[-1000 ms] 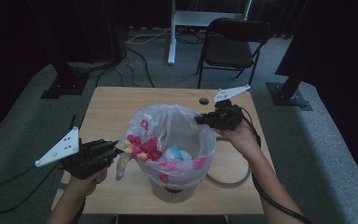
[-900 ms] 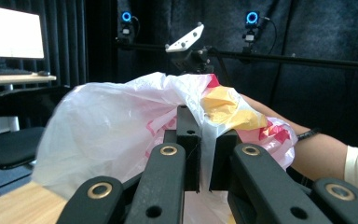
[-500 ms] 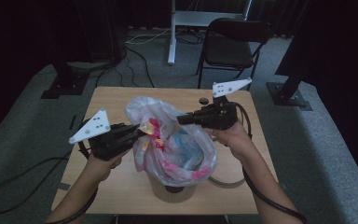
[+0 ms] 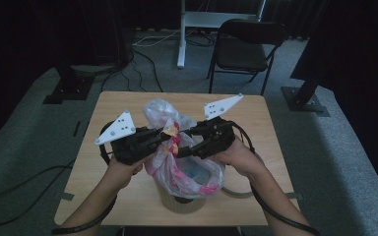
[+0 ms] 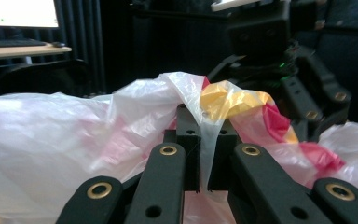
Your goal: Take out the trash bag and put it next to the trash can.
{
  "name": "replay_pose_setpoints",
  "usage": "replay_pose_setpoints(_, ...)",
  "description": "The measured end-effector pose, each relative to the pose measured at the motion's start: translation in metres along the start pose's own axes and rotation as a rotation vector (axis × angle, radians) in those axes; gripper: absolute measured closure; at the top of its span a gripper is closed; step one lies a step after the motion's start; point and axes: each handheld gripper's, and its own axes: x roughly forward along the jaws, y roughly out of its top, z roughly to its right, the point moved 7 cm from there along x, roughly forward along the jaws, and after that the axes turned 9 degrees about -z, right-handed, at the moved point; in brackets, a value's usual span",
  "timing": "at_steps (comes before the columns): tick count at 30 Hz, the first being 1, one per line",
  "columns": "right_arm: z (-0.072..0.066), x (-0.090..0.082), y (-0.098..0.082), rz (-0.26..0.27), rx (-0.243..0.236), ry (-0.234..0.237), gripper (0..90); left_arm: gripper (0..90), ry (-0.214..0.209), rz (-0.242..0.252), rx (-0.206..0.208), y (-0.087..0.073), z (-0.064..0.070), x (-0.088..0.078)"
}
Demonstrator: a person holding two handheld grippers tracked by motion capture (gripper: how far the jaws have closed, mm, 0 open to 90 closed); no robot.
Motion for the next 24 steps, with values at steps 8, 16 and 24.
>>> replay_pose_setpoints(8,0.002,0.007,0.004,-0.046,-0.044,-0.036,81.8,78.6,-0.026,-0.013,-0.010,0.000,0.004,0.004)
replay_pose_setpoints(16,0.026,-0.024,0.011,0.014,0.001,-0.140,89.4,28.3,0.002,-0.122,-0.047,-0.009,-0.002,-0.006)
replay_pose_setpoints(24,0.033,-0.079,0.053,0.188,0.023,-0.127,89.4,19.3,0.006,-0.266,-0.054,-0.028,-0.005,-0.007)
